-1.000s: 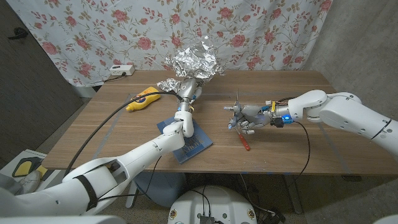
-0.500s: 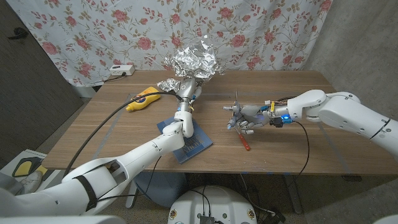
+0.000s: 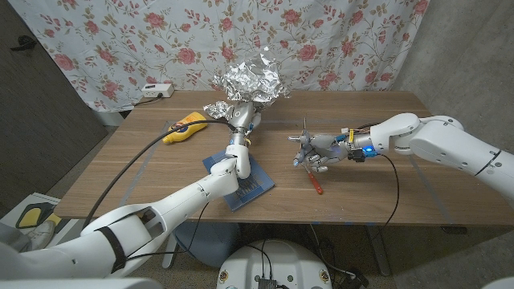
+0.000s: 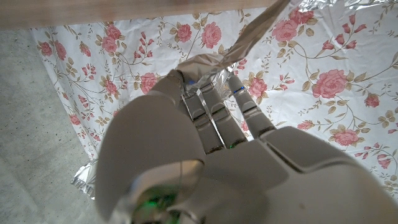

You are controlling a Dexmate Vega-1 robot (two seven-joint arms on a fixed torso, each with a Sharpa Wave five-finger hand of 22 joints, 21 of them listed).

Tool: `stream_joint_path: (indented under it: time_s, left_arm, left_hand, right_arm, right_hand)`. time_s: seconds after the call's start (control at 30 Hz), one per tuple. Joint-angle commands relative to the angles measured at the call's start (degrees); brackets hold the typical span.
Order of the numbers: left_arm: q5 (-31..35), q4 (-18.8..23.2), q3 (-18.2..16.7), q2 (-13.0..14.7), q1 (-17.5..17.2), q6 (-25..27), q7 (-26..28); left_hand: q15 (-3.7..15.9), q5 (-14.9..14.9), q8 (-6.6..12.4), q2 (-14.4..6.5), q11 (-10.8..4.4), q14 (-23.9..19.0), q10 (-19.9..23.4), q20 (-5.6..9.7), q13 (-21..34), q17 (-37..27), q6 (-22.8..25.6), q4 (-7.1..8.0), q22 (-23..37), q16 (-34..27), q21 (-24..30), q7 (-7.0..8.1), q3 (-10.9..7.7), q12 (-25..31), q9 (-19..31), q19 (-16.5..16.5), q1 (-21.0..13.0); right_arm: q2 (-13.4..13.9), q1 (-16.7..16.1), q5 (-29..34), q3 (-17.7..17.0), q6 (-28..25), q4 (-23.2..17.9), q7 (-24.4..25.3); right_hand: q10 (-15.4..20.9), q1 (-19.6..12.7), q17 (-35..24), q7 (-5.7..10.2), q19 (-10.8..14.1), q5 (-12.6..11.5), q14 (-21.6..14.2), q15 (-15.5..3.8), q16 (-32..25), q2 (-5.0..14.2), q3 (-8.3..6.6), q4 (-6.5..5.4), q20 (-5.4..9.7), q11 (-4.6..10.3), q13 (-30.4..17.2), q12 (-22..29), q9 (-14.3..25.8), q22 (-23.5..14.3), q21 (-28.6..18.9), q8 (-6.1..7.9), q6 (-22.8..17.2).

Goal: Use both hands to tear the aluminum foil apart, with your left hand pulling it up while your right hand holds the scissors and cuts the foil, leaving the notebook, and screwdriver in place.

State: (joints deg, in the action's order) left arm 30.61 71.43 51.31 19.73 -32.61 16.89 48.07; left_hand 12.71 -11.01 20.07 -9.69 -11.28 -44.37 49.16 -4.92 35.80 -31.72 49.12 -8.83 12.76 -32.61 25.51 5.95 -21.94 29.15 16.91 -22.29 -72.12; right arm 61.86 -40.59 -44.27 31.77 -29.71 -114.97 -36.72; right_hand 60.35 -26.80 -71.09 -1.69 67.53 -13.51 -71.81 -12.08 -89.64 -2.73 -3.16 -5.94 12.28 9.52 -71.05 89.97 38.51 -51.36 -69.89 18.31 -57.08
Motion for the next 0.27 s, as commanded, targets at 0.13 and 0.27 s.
stream_joint_path:
  time_s: [0.13,0.27]
  left_arm:
    - [-0.15,-1.2,0.64,-0.3,0.37,-0.83,-0.12]
    - [-0.09,-1.05,0.63,-0.16,0.4,-0.8,-0.14]
  left_hand:
    - [0.89,-0.01,-0.06,-0.28,-0.58,0.2,1.1,0.15,0.42,-0.26,0.22,0.22,0.16,0.13,0.43,-0.11,-0.11,0.16,0.23,0.4,-0.3]
    - [0.89,-0.02,-0.1,-0.27,-0.58,0.24,1.06,0.15,0.33,-0.32,0.21,0.21,0.14,0.16,0.5,-0.08,-0.11,0.0,0.23,0.44,-0.3]
  right_arm:
    - [0.21,-0.16,-0.39,-0.11,-0.83,-0.3,0.86]
    - [-0.1,-0.23,-0.14,0.18,-0.36,-0.01,0.67]
  right_hand:
    - [0.31,-0.13,-0.11,-3.65,0.49,-0.31,-0.54,-0.04,-0.34,0.73,0.14,-0.21,-0.14,0.37,-0.11,0.2,0.21,-0.4,-0.15,0.2,-1.83]
    - [0.36,-0.22,-0.11,-3.61,0.55,-0.33,-0.57,-0.04,-0.34,0.82,0.14,-0.24,-0.15,0.37,-0.11,0.2,0.2,-0.46,-0.18,0.23,-1.95]
